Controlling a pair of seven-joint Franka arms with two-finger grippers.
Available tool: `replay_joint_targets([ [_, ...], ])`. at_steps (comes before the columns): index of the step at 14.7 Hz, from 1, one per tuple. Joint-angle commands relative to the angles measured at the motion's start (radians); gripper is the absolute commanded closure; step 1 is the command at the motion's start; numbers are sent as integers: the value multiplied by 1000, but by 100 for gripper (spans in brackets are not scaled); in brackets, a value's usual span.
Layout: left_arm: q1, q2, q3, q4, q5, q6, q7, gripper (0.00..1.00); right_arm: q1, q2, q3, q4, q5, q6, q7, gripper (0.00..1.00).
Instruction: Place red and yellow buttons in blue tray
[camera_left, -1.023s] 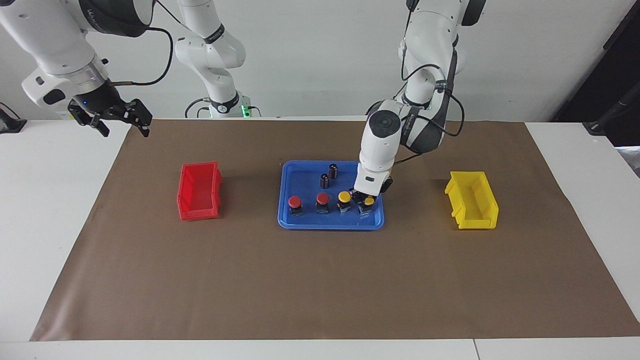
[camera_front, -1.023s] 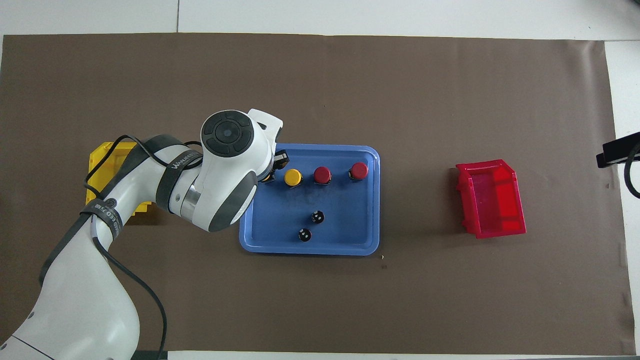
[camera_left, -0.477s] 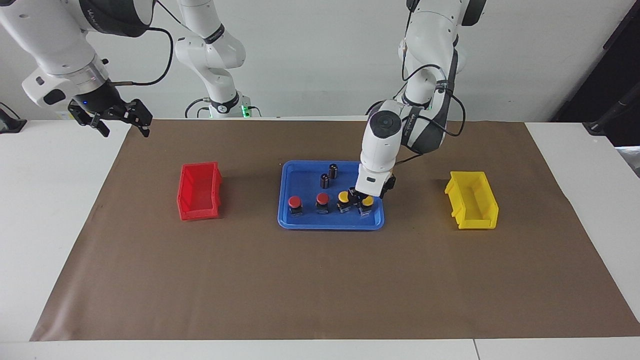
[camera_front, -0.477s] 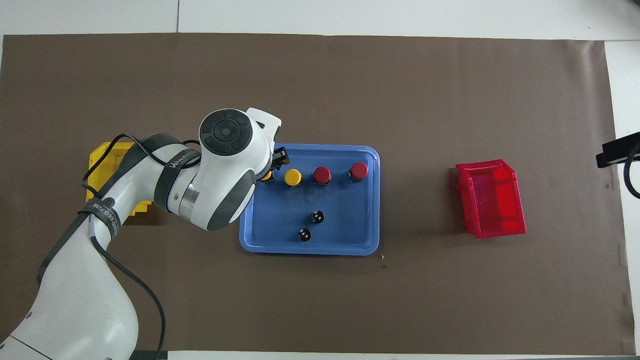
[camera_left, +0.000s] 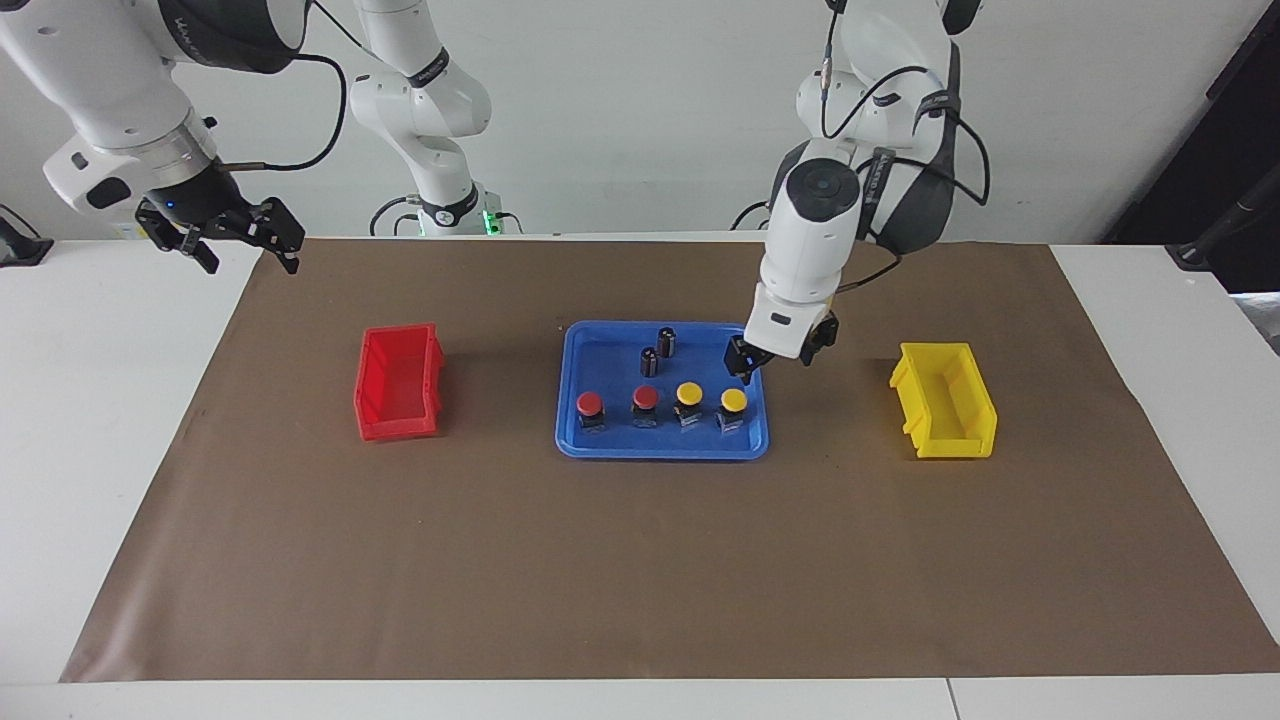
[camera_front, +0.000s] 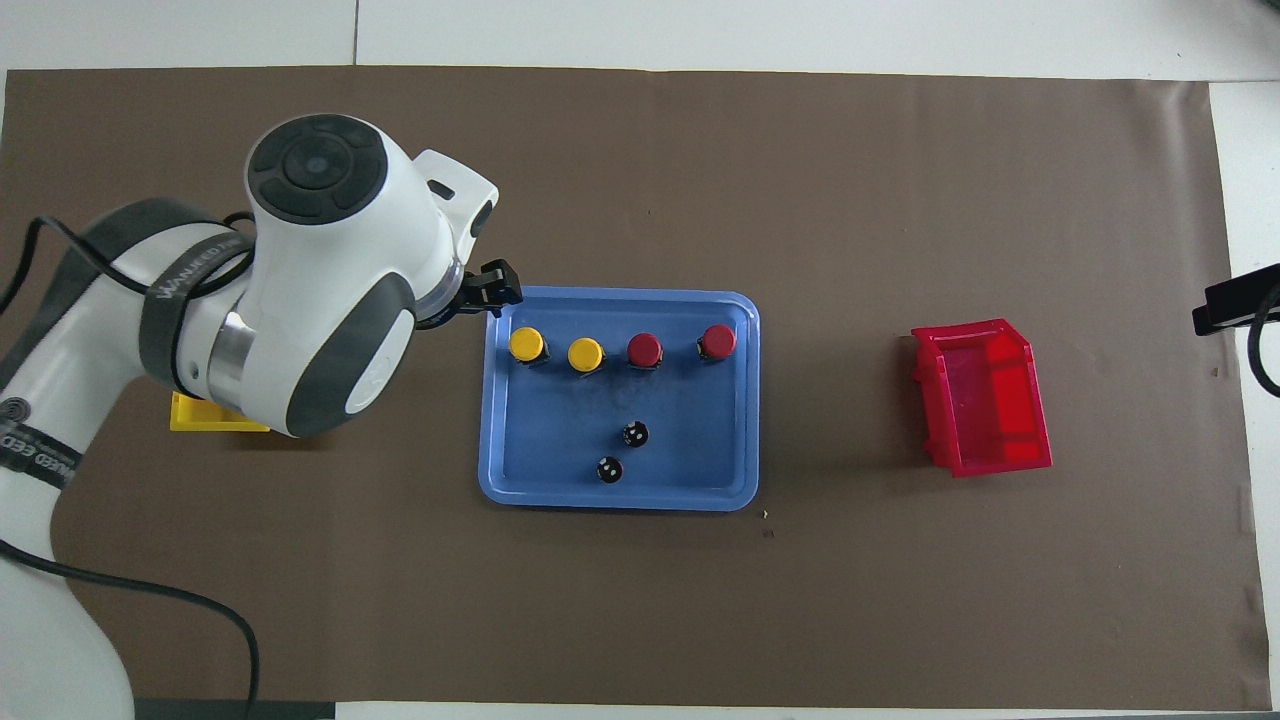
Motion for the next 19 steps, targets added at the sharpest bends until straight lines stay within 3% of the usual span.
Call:
replay_joint_targets([
  [1, 79, -17, -1, 44, 17, -75, 74, 0, -1, 5, 2, 19, -13, -20, -12, 0],
  [4, 207, -38, 1, 124, 15, -227, 279, 0, -1, 5, 2, 19, -13, -20, -12, 0],
  [10, 379, -133, -1, 144, 14, -313, 600, 0, -1, 5, 4, 19, -13, -15, -12, 0],
  [13, 387, -213, 2, 143, -30, -361, 654, 0, 1, 5, 5, 19, -12, -15, -12, 0],
  [19, 382, -250, -15, 146, -80, -373, 648, 0, 1, -2, 15, 16, -10, -15, -12, 0],
])
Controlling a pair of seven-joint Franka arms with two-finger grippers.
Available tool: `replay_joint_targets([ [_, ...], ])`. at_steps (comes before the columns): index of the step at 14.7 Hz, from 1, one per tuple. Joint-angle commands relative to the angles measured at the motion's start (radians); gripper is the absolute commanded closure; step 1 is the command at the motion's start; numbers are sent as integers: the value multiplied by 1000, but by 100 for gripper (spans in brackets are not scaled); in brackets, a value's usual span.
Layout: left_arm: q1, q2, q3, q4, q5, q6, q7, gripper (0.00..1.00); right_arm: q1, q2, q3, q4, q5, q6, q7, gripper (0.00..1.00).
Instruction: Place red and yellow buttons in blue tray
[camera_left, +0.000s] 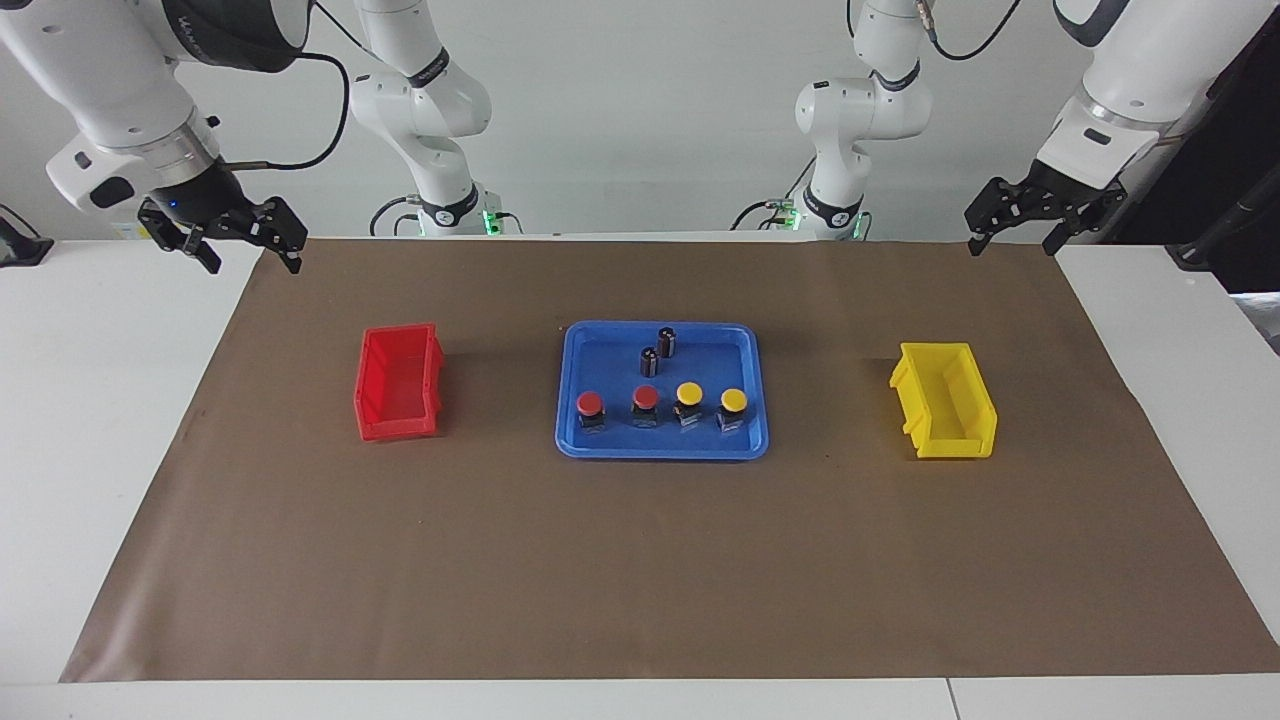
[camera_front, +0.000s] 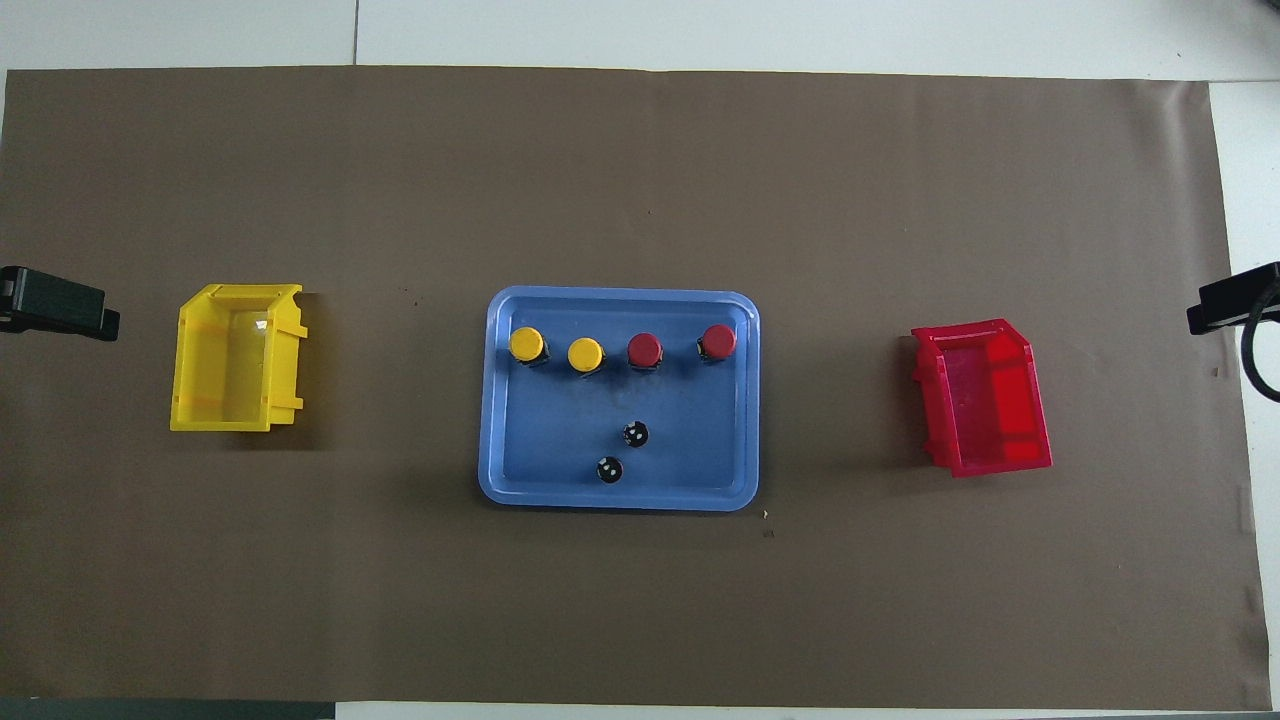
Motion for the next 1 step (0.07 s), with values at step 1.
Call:
replay_joint_targets([
  [1, 3, -5, -13, 1, -21, -1, 11, 0, -2, -1, 5, 13, -10, -15, -12, 0],
])
